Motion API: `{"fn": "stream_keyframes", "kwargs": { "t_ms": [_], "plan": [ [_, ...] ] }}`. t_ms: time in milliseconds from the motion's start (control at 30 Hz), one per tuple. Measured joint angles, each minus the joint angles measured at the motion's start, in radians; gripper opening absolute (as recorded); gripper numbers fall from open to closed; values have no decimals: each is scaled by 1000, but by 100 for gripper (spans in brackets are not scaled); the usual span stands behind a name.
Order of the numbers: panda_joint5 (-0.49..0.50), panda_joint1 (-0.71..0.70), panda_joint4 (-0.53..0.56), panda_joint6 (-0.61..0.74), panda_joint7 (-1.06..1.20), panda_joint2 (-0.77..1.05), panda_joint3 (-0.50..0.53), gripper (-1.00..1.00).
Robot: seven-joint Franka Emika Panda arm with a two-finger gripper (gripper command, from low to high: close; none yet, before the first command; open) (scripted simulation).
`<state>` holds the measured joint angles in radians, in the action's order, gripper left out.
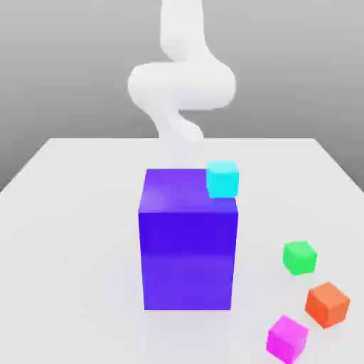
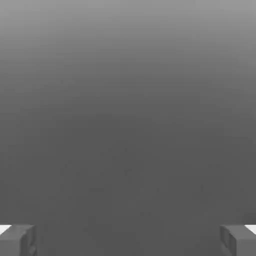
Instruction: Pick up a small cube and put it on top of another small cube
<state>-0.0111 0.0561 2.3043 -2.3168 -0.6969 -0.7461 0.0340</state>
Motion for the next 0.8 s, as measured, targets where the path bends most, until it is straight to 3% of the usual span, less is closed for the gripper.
{"fn": "stream_keyframes", "kwargs": {
  "t_ms": [433,800],
  "plan": [
    [-89,269,23,-89,562,280,167,0],
    [-203,429,41,-160,1059,520,248,0]
  ]
}}
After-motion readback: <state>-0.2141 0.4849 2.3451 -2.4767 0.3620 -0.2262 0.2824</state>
